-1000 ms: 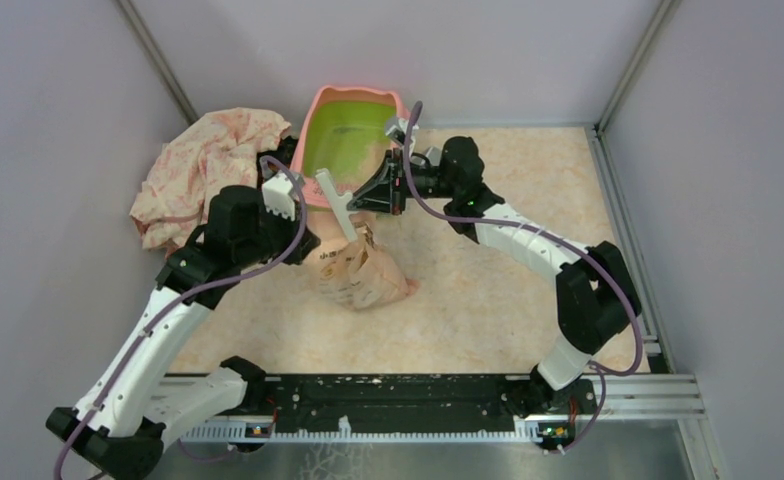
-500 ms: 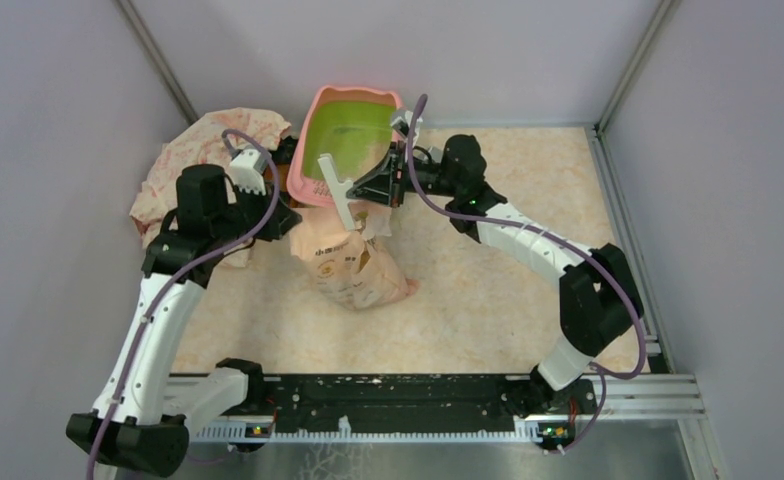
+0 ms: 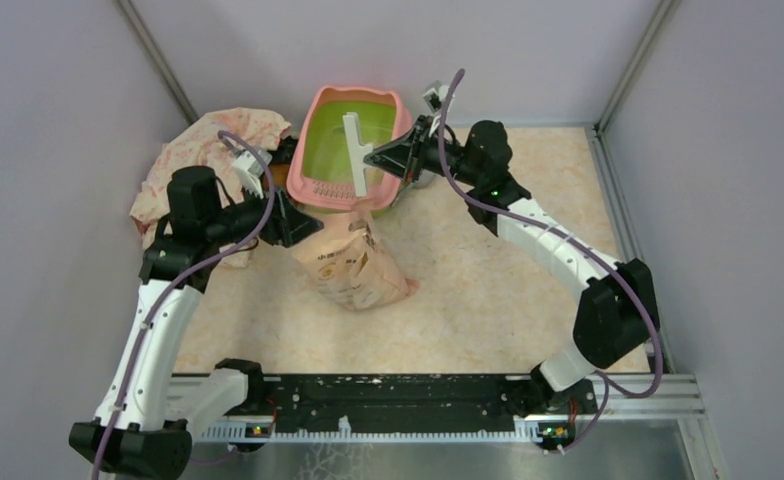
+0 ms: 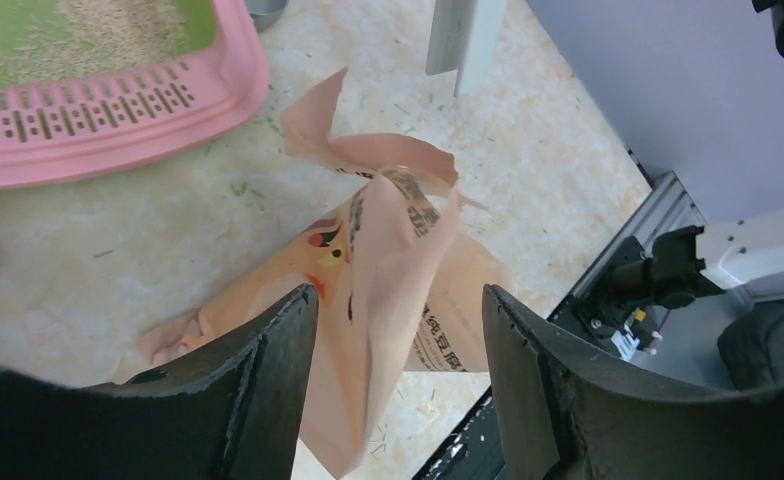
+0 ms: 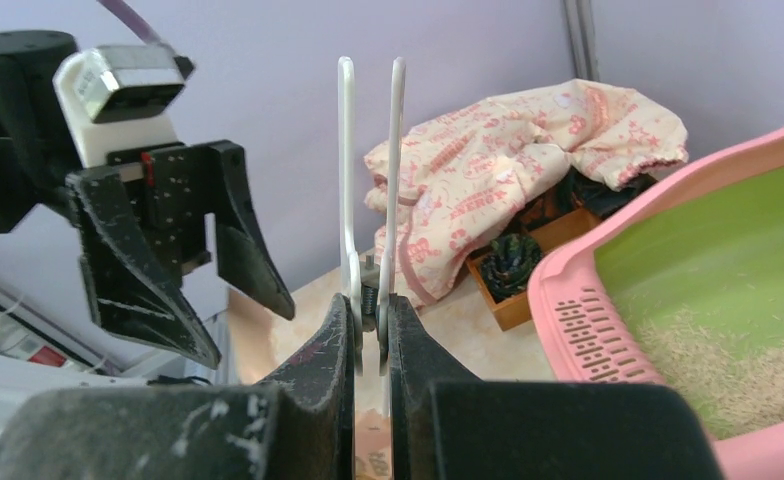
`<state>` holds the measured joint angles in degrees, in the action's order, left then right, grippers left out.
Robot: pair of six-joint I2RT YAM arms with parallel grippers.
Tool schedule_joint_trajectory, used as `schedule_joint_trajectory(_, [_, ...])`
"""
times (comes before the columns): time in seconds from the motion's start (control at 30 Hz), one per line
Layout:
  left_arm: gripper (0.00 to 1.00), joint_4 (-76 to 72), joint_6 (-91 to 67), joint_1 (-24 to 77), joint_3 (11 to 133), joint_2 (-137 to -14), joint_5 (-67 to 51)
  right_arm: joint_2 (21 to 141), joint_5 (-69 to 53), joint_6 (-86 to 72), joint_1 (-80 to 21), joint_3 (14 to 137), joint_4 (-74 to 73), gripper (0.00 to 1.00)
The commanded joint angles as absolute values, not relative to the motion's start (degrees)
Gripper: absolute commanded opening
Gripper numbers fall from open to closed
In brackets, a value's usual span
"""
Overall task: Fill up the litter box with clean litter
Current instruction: Clamp the cat litter bag at the center of the board.
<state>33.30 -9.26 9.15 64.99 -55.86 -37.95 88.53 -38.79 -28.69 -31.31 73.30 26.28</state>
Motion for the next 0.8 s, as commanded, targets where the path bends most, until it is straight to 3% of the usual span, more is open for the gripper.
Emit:
schedule_joint_trajectory(0.0, [0.68,31.6,-10.3,9.0,63.9,-53.8,-43.6,82.3,-43.1,-31.5,-31.3,75.0,28.8,0.0])
schedule_joint_trajectory(0.17, [0.68,32.3,-10.8,9.8,62.8,-53.6,-44.1,78.6,-49.4,-34.0,-33.0,68.6,31.6,0.0])
schedule_joint_trajectory(0.63, [0.67,36.4,-6.2,17.5,64.2,-58.8,-35.0,75.0,-45.9,-31.9,-37.3,55.9,36.7,0.0])
schedule_joint_trajectory(0.7, [0.57,35.7,-5.8,17.7,64.2,-59.6,-34.8,75.1,-45.7,-32.7,-36.6,55.0,39.8,0.0])
schedule_joint_trajectory(0.77, [0.24,35.0,-6.2,17.8,64.4,-60.6,-34.2,75.3,-45.7,-35.4,-35.1,53.5,44.8,0.0])
